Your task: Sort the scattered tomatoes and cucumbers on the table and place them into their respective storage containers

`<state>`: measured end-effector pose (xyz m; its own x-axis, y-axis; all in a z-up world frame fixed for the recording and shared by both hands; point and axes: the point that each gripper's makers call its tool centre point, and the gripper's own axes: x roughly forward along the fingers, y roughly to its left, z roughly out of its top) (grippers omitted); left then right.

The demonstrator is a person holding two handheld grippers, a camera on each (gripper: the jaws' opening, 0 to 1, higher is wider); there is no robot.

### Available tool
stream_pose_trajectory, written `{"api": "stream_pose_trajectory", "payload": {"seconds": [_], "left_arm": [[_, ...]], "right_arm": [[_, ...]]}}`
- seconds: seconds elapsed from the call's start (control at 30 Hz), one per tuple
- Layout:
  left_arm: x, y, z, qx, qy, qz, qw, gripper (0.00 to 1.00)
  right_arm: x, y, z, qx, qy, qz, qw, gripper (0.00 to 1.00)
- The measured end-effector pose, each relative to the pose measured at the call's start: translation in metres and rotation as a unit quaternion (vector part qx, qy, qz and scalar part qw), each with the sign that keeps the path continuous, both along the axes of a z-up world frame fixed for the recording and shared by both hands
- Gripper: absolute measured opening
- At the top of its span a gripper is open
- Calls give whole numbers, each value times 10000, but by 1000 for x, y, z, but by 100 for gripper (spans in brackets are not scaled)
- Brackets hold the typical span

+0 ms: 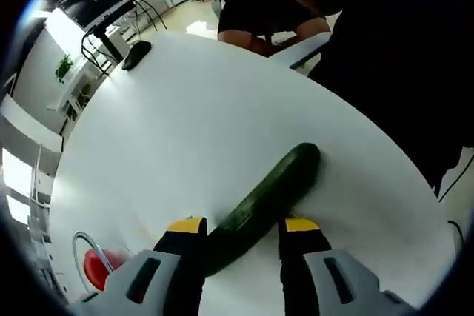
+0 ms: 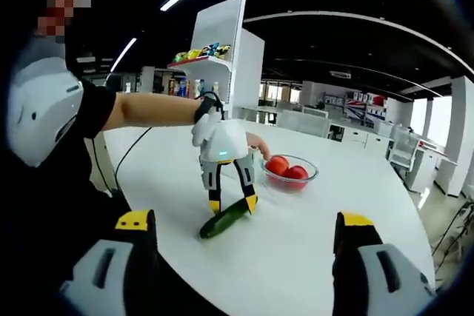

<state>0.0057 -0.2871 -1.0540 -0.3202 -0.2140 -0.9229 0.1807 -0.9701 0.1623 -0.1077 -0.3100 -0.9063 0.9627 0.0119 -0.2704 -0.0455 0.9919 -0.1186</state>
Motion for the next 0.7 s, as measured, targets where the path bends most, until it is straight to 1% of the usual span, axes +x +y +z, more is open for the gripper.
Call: {"api": "stream_pose_trajectory", "payload": {"seconds": [0.07, 0.13, 0.27, 0.33, 0.4, 0.43, 0.47, 0.5, 0.53, 0.6, 0.63, 0.7], "left_arm": [[-2, 2, -1, 79, -127, -140, 9998, 37], [-4, 3, -2, 137, -189, -236, 9994, 36], [-6, 6, -4, 273, -226, -470, 9983, 35], [-6, 6, -4, 338, -198, -498, 9980, 34], [-7, 6, -5, 427, -288, -315, 9982, 34], [-6, 7, -5, 435, -357, -232, 9981, 33], [-5, 7, -5, 460, -445, -70, 9979, 33], [-5, 6, -6, 478, -468, 4, 9978, 32], [-5, 6, -6, 483, -485, 56, 9976, 32], [-3, 5, -5, 474, -547, 304, 9969, 31], [-2, 5, -5, 470, -543, 360, 9968, 29], [1, 8, -4, 497, -527, 347, 9968, 27]], "right_arm": [[-2, -2, -1, -34, 13, -23, 10000, 96], [-3, -3, -1, -30, -3, -45, 10000, 95], [-3, -3, -3, -25, 8, -30, 10000, 95], [-2, -5, -7, -56, 53, -61, 10000, 94], [-1, -7, -12, -168, 165, -94, 9997, 93], [-1, -7, -14, -213, 200, -107, 9995, 93], [-1, -6, -15, -248, 225, -115, 9994, 93], [-1, -6, -17, -272, 246, -108, 9993, 93], [-2, -6, -17, -273, 258, -98, 9992, 93], [-2, -4, -18, -212, 246, -72, 9994, 93], [-2, -3, -18, -203, 234, -64, 9995, 93], [-2, -3, -17, -227, 203, -55, 9995, 93]]}}
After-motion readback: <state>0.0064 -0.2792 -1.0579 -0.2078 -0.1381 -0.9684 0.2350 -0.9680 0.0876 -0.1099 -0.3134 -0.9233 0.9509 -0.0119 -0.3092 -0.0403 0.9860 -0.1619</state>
